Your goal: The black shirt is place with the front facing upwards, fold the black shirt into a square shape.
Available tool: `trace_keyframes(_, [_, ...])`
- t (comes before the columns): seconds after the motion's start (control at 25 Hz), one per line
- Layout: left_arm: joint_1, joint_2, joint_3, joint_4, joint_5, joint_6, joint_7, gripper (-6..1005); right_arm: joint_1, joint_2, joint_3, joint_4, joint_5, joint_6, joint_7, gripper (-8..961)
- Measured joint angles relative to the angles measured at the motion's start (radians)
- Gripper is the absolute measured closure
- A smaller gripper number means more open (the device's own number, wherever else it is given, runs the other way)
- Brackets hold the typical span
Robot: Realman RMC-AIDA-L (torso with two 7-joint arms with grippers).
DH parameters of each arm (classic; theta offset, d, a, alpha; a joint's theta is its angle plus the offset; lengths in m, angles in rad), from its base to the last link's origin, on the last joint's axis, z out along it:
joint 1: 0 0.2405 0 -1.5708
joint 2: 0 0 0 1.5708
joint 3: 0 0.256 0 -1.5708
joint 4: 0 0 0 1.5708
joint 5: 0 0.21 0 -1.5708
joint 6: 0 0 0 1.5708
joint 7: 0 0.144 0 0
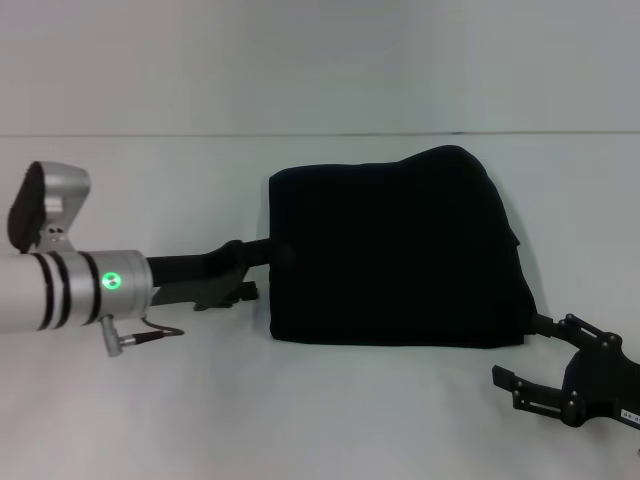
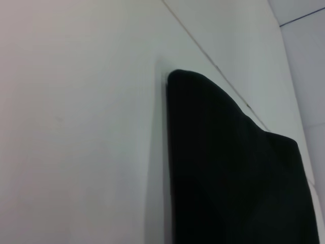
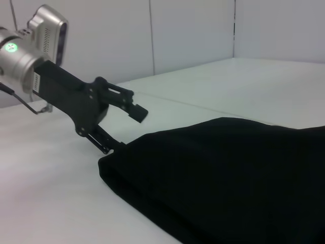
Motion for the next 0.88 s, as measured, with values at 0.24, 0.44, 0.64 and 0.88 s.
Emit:
trace_keyframes(0.24, [-0.02,-0.018,0.051,0.0,0.0,-0.056,-0.004,138,0.0,0.0,0.003,-0.005,0.002,-0.024,0.001,8])
trace_keyframes(0.44, [-0.032,-0.023,0.054,0.0,0.0,-0.059,-0.004,144,0.005,0.0,0.011,-0.003,0.002,-0.03,0.001,8])
trace_keyframes(0.64, [-0.03,-0.044,0.05,0.011,-0.005,-0.081,0.045,150,0.006,0.0,0.016,-0.002,0.002,-0.031,0.001,9])
trace_keyframes(0.88, [-0.029,-0.052,0.048,0.012,-0.008,-0.107,0.069,220,0.008,0.0,0.017,-0.002,0.002,-0.038,0.001,9])
